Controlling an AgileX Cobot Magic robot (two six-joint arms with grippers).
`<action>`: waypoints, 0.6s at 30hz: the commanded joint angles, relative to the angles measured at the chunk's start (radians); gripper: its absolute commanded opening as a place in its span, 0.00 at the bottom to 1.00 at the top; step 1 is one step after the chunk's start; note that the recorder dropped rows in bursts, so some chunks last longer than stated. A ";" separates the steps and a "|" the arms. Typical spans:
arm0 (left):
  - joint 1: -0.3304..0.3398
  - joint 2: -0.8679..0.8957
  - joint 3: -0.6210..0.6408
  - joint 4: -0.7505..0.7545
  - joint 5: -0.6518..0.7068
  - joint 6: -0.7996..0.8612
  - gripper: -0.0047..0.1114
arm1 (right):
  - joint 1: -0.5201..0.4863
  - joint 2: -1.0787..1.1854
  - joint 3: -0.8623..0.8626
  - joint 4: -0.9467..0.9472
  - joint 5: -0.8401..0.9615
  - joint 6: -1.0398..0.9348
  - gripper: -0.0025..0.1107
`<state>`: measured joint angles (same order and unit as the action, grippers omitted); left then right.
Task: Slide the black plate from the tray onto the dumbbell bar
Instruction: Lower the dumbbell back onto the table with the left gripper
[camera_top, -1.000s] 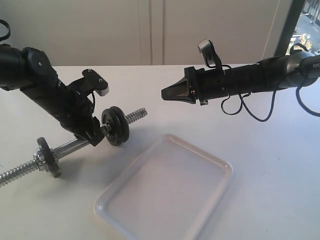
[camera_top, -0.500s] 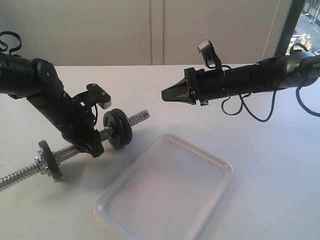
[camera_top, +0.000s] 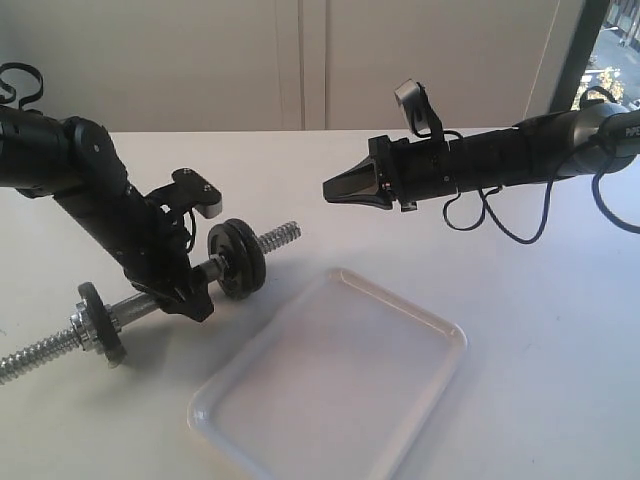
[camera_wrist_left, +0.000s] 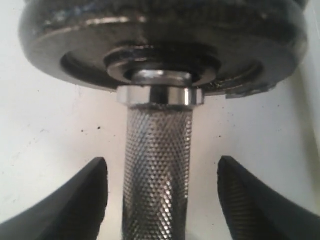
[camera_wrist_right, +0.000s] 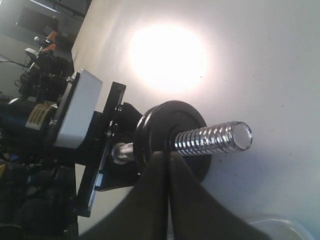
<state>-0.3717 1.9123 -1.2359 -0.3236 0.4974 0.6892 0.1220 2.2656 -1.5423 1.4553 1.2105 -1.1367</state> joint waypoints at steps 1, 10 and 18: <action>0.002 -0.038 0.001 -0.016 0.027 -0.013 0.63 | -0.005 -0.012 -0.004 0.006 0.011 -0.003 0.02; 0.005 -0.100 0.001 0.085 -0.038 -0.044 0.59 | -0.005 -0.012 -0.004 -0.003 0.011 -0.003 0.02; 0.097 -0.107 0.001 0.140 -0.180 -0.176 0.23 | -0.005 -0.010 -0.004 -0.019 0.011 -0.003 0.02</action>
<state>-0.3133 1.8171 -1.2359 -0.1973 0.3817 0.5575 0.1220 2.2656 -1.5423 1.4415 1.2112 -1.1367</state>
